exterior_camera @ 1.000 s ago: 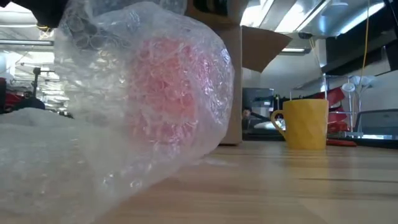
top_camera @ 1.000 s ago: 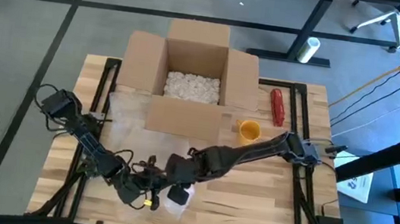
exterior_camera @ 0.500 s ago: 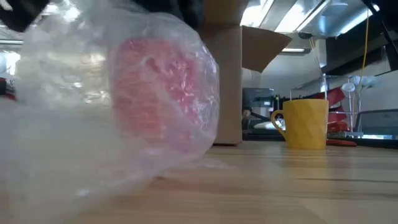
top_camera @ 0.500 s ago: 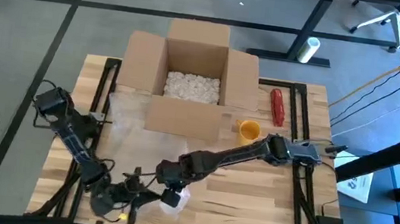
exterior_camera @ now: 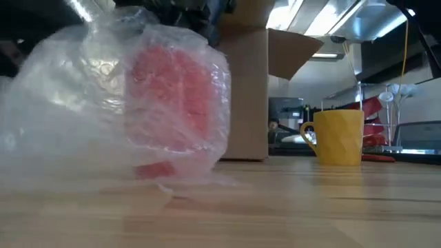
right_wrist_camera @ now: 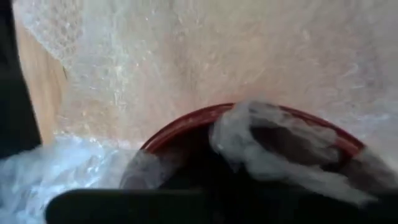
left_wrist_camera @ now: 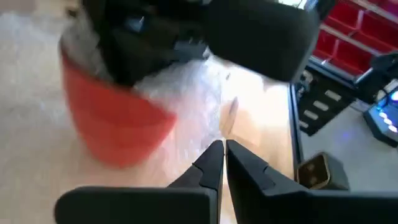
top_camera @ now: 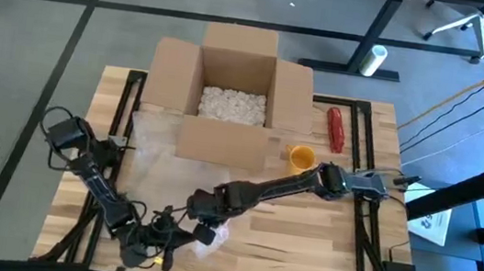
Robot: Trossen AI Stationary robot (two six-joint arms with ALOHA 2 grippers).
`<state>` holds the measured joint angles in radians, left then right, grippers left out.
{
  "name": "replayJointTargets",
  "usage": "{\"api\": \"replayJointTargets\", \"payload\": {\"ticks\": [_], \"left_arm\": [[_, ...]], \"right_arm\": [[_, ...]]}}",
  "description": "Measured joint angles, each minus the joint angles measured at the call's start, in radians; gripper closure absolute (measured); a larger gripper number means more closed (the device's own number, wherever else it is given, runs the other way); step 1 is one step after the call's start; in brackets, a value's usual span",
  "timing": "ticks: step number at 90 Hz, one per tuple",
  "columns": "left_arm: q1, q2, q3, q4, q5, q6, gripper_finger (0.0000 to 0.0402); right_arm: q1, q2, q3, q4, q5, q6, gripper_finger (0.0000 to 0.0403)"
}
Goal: Wrap mug
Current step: Wrap the red mug with bubble wrap
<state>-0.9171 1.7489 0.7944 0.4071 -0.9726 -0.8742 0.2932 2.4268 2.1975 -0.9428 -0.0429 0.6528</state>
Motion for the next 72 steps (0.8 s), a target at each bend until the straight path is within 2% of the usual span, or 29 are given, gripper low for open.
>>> {"api": "replayJointTargets", "payload": {"ticks": [12, 28, 39, 47, 60, 72], "left_arm": [[0.023, 0.000, 0.000, 0.032, -0.046, 0.092, 0.0402], [0.047, 0.000, 0.000, 0.031, -0.078, 0.120, 0.0402], [0.055, 0.000, 0.000, 0.028, -0.078, 0.135, 0.0402], [0.056, 0.000, 0.000, 0.029, -0.081, 0.145, 0.0402], [0.062, 0.000, 0.000, 0.028, -0.088, 0.149, 0.0402], [0.070, 0.000, 0.000, 0.028, -0.088, 0.148, 0.0402]], "right_arm": [[0.001, 0.000, 0.001, 0.000, -0.007, 0.001, 0.0403], [0.004, -0.006, 0.003, -0.005, -0.061, 0.028, 0.0403], [0.019, -0.007, 0.087, -0.085, -0.063, 0.031, 0.0403], [0.031, -0.012, 0.160, -0.141, -0.036, 0.028, 0.0403], [0.036, -0.075, 0.130, -0.160, -0.026, 0.052, 0.0403], [0.046, -0.087, 0.130, -0.191, 0.071, 0.054, 0.0403]]}}
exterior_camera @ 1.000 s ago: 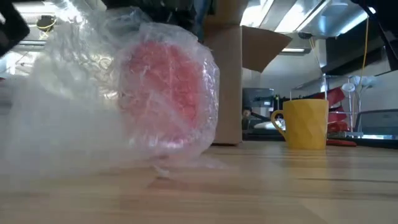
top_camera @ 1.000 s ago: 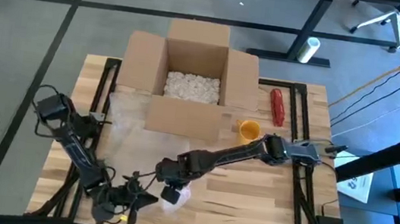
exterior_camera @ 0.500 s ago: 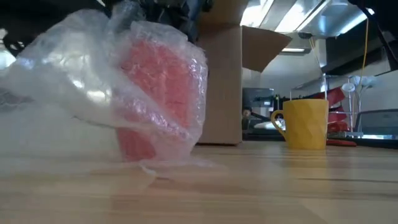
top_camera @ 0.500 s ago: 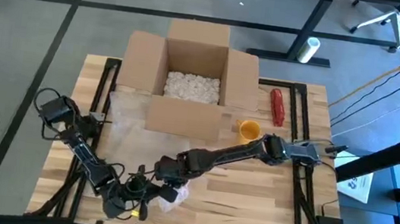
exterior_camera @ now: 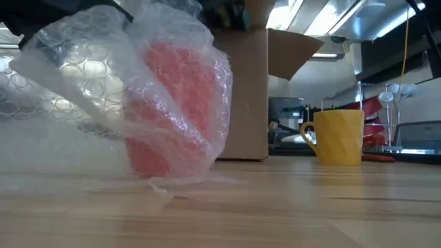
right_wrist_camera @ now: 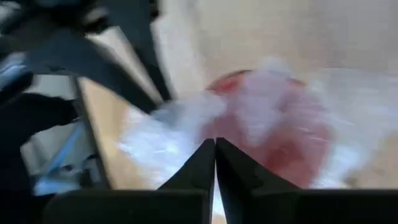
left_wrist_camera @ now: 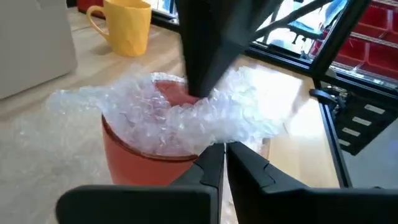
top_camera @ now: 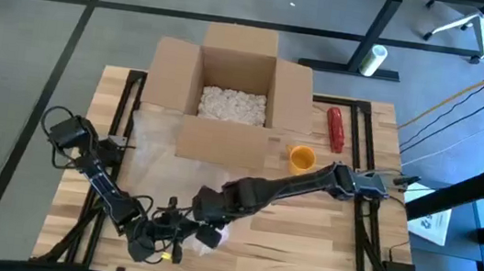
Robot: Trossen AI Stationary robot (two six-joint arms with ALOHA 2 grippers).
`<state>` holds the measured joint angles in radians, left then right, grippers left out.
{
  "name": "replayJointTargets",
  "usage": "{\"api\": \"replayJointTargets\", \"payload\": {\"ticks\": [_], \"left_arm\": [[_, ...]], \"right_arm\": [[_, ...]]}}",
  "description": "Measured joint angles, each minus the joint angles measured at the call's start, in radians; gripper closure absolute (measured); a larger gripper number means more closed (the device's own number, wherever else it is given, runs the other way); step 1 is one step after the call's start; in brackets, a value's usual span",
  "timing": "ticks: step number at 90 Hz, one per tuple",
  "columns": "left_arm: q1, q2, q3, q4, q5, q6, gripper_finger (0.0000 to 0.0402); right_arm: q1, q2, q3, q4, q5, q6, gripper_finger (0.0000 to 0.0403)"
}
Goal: Wrap mug
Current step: Wrap the red mug with bubble wrap
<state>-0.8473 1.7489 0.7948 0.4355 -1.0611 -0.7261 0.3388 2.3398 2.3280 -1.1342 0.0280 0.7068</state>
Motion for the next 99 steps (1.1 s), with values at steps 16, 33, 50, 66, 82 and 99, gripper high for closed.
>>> {"api": "replayJointTargets", "payload": {"ticks": [16, 33, 50, 66, 82, 99], "left_arm": [[0.006, 0.000, 0.000, -0.004, 0.000, -0.001, 0.0402], [0.010, 0.000, 0.000, -0.006, -0.005, -0.003, 0.0402], [0.009, 0.000, 0.000, -0.006, -0.022, -0.006, 0.0402], [-0.013, -0.011, 0.000, -0.002, -0.031, -0.002, 0.0402], [-0.077, -0.032, 0.000, 0.001, -0.051, -0.011, 0.0402], [-0.136, -0.032, 0.000, -0.039, -0.069, -0.119, 0.0402]], "right_arm": [[0.024, 0.000, 0.018, 0.062, 0.060, -0.050, 0.0403], [0.028, 0.000, 0.009, 0.087, -0.023, -0.032, 0.0403], [0.025, 0.000, -0.066, 0.079, -0.022, 0.001, 0.0403], [0.009, 0.000, -0.155, 0.134, -0.022, 0.021, 0.0403], [-0.020, -0.001, -0.245, 0.296, -0.050, 0.023, 0.0403], [-0.047, -0.008, -0.327, 0.336, -0.095, 0.059, 0.0403]]}}
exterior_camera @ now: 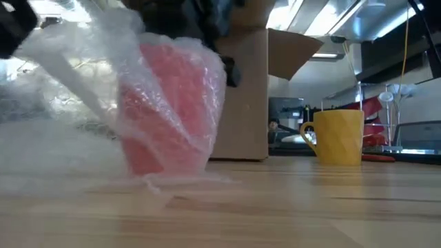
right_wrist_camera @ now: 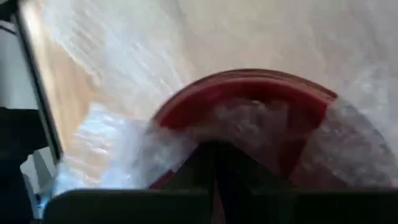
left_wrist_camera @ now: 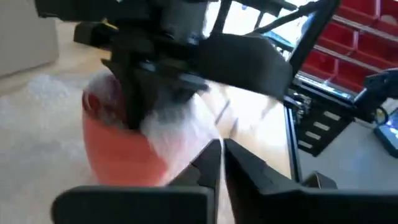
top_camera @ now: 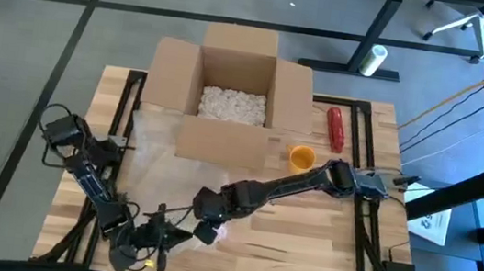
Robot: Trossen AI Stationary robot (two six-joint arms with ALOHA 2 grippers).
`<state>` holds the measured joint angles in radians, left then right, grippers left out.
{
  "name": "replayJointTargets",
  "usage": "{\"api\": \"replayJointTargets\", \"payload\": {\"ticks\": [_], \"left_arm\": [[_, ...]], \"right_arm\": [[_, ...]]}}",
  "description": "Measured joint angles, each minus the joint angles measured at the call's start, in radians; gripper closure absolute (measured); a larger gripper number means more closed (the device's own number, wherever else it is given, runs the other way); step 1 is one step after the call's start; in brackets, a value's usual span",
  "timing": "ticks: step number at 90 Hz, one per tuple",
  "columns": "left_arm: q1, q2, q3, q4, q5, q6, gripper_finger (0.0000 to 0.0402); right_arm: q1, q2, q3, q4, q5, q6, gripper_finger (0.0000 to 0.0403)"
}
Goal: Wrap mug
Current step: Wrap the red mug with bubble wrap
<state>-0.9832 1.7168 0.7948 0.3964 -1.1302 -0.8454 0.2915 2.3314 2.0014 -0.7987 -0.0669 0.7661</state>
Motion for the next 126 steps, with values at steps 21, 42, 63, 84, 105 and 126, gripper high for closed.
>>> {"api": "replayJointTargets", "payload": {"ticks": [21, 42, 63, 84, 105, 126], "left_arm": [[-0.033, 0.000, 0.000, -0.090, -0.005, -0.088, 0.0402], [-0.061, 0.000, 0.000, -0.247, 0.035, -0.203, 0.0402], [-0.111, -0.011, 0.000, -0.335, -0.033, -0.252, 0.0402], [-0.136, -0.015, 0.000, -0.460, -0.078, -0.368, 0.0402], [-0.139, -0.015, 0.000, -0.526, -0.082, -0.456, 0.0402], [-0.162, -0.015, 0.000, -0.528, -0.090, -0.458, 0.0402]], "right_arm": [[-0.004, 0.007, 0.027, -0.020, -0.002, -0.011, 0.0403], [-0.004, 0.015, 0.106, -0.021, -0.003, -0.069, 0.0402], [-0.003, 0.015, 0.185, -0.081, -0.044, -0.093, 0.0401], [0.004, 0.013, 0.288, -0.258, -0.018, -0.098, 0.0402], [0.062, -0.002, 0.342, -0.528, 0.134, -0.120, 0.0402], [0.205, -0.004, 0.305, -0.676, 0.309, -0.043, 0.0402]]}}
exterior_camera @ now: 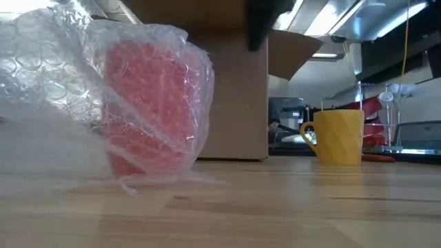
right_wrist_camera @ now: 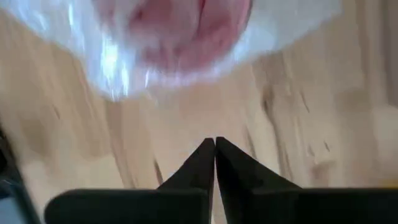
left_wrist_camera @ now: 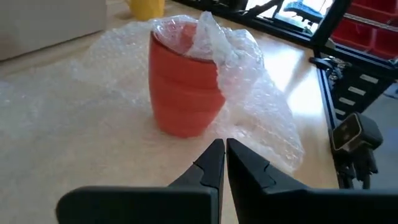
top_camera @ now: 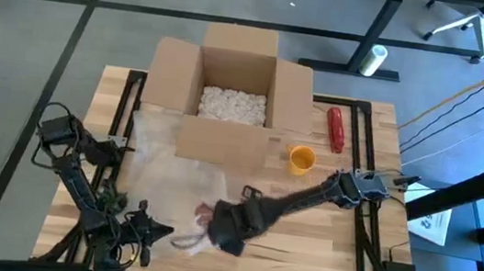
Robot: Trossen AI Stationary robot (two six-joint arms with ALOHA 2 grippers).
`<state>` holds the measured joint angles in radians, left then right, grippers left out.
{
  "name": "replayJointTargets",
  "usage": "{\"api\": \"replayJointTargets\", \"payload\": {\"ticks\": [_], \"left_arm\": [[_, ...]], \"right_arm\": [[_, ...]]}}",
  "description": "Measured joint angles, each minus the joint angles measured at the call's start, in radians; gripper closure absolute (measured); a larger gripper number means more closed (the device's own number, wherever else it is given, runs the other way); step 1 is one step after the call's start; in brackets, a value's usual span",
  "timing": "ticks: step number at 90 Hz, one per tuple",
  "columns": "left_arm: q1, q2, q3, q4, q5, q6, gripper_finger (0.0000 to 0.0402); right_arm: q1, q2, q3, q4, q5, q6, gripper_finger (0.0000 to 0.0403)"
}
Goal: Wrap mug
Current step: Wrap the red mug with bubble wrap
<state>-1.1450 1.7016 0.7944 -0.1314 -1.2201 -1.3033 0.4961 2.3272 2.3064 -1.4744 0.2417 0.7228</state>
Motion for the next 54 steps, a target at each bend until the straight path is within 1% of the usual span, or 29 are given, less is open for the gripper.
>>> {"api": "replayJointTargets", "payload": {"ticks": [13, 24, 44, 54], "left_arm": [[-0.019, 0.000, 0.000, 0.000, -0.011, -0.014, 0.0402], [-0.035, 0.000, 0.000, 0.000, -0.026, -0.029, 0.0402], [-0.053, 0.000, 0.000, 0.000, -0.034, -0.048, 0.0402], [-0.053, 0.000, 0.000, 0.001, -0.058, -0.062, 0.0402]], "right_arm": [[0.116, 0.000, -0.050, -0.031, 0.126, 0.132, 0.0402], [0.228, -0.001, -0.125, -0.030, 0.159, 0.290, 0.0403], [0.418, -0.004, -0.310, 0.037, 0.253, 0.692, 0.0403], [0.487, -0.054, -0.455, 0.133, 0.331, 0.876, 0.0403]]}}
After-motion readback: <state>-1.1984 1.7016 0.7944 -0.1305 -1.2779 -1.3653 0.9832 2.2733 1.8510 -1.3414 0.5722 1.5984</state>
